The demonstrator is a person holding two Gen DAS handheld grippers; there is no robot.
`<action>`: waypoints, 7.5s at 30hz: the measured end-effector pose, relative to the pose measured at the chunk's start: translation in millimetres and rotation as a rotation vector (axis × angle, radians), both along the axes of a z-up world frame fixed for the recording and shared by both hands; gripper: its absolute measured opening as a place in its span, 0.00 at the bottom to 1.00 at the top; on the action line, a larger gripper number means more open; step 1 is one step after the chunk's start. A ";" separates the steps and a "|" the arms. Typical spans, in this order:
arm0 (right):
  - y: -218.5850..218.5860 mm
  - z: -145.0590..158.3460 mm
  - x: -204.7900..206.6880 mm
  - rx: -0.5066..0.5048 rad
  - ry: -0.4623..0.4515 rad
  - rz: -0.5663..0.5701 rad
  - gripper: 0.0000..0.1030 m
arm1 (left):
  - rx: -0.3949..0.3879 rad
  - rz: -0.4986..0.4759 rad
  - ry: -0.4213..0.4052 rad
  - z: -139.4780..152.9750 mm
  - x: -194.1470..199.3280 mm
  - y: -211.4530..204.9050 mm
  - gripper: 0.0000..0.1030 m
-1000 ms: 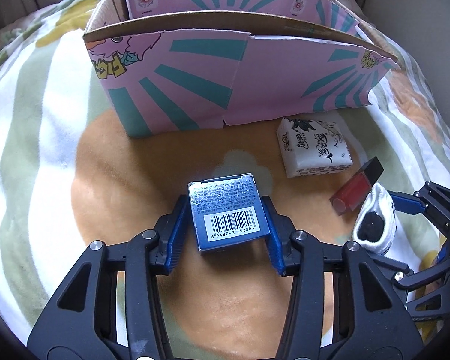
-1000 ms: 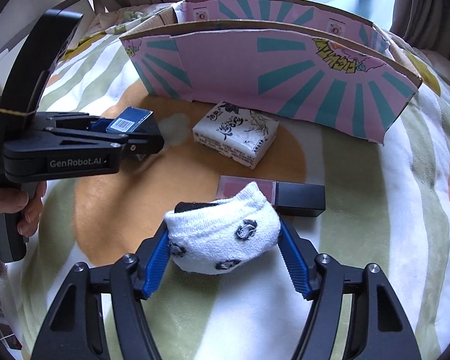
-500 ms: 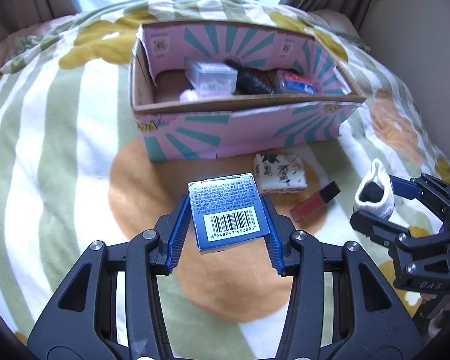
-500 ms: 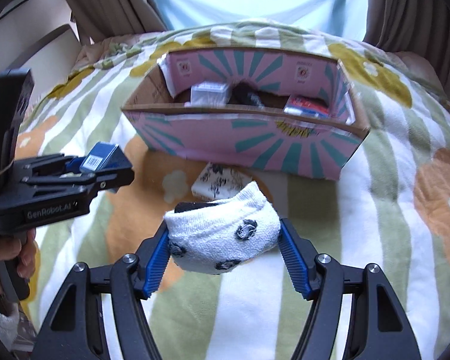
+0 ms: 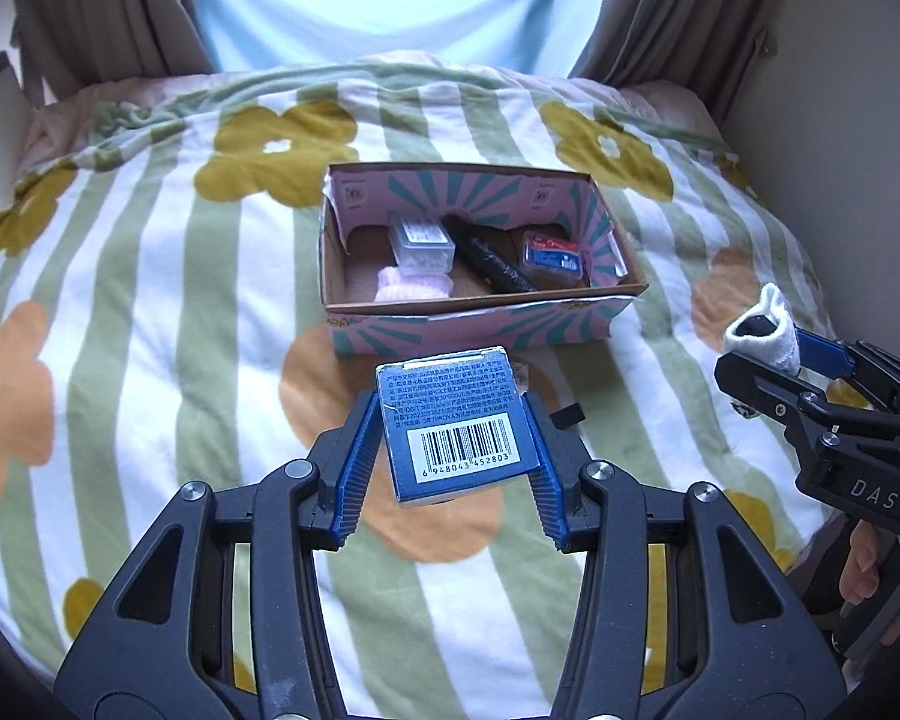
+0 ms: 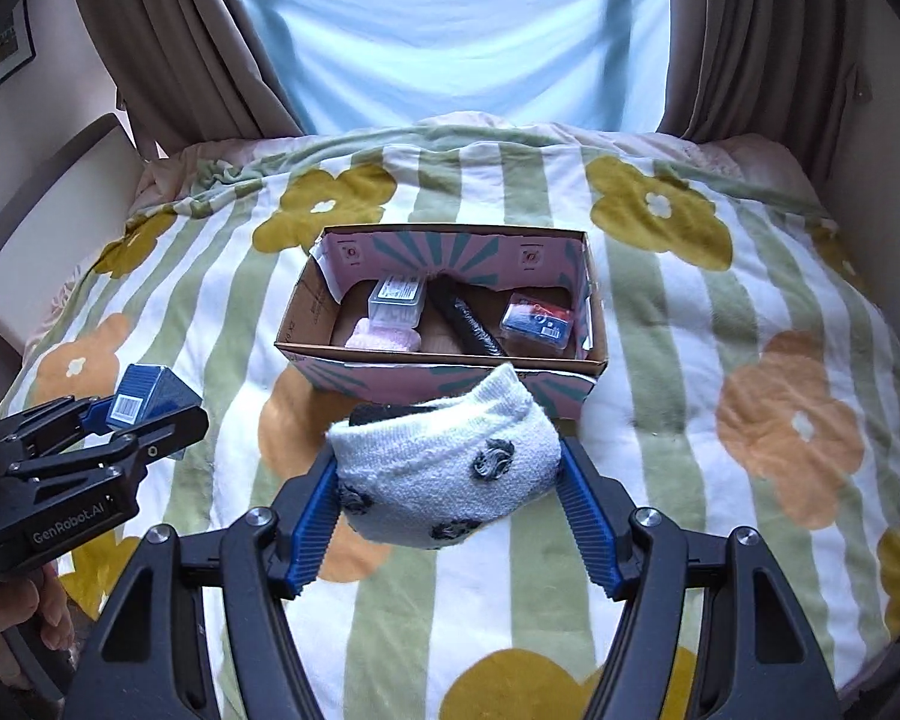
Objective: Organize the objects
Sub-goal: 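Carry the blue box and white sock over the cardboard box with both tools, then open both tools to drop the blue box and sock into the box, then lift both tools out of the box and back over the remaining items, then grasp the white patterned tissue pack with the left tool while the right tool grasps the lipstick tube, then carry the tissue pack and lipstick tube over the cardboard box with both tools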
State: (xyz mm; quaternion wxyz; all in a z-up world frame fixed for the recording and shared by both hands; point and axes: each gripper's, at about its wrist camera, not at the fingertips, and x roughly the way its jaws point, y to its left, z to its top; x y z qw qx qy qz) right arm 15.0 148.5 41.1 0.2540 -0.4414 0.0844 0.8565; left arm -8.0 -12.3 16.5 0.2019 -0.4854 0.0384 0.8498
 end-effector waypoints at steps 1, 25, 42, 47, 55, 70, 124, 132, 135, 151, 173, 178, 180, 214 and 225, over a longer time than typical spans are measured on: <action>-1.1 6.1 3.1 -0.001 -0.005 -0.003 0.62 | 0.002 0.010 -0.005 7.1 2.5 -0.3 0.41; 7.3 41.4 -1.3 -0.002 -0.005 0.033 0.62 | 0.005 0.040 0.026 60.5 0.8 26.7 0.41; 99.8 26.9 -97.9 0.012 -0.005 0.046 0.62 | 0.002 0.038 -0.007 23.6 -137.8 57.7 0.41; 134.2 -3.6 -128.9 -0.001 -0.037 0.041 0.62 | -0.015 0.019 -0.040 -14.1 -175.8 74.7 0.41; 179.3 -64.4 -168.7 -0.060 -0.092 0.024 0.62 | -0.027 -0.017 -0.117 -91.6 -215.3 106.4 0.41; 217.4 -141.5 -200.1 -0.171 -0.182 -0.021 0.62 | -0.073 -0.107 -0.191 -171.1 -229.4 138.9 0.41; 98.2 60.7 -99.9 -0.047 -0.013 -0.011 0.95 | -0.016 -0.045 0.037 31.6 -105.1 77.4 1.00; 63.0 81.2 -43.5 -0.047 0.007 -0.039 0.95 | -0.021 0.012 0.089 66.8 -51.6 44.9 1.00; 51.1 79.8 -24.6 -0.030 0.001 -0.031 0.95 | -0.033 0.043 0.109 73.2 -33.3 35.1 1.00; 16.9 59.7 32.9 0.019 0.033 0.035 0.95 | 0.025 0.055 0.096 74.5 -2.7 5.0 1.00; 28.4 -151.2 2.8 0.005 -0.036 0.104 0.95 | 0.017 -0.135 -0.099 -137.2 -68.3 74.2 0.99; 44.3 -189.7 -9.1 -0.005 -0.050 0.084 0.95 | 0.002 -0.171 -0.152 -186.7 -84.0 94.0 0.95; 49.2 -200.1 -13.1 -0.017 -0.049 0.080 0.95 | -0.002 -0.175 -0.164 -199.5 -87.7 99.4 0.95; 67.2 -216.5 -7.9 -0.014 -0.111 0.101 0.78 | -0.024 -0.190 -0.147 -214.3 -84.4 116.1 0.57; 57.5 -131.7 -9.1 0.001 -0.074 0.047 0.78 | 0.040 -0.125 -0.095 -122.7 -68.2 86.9 0.57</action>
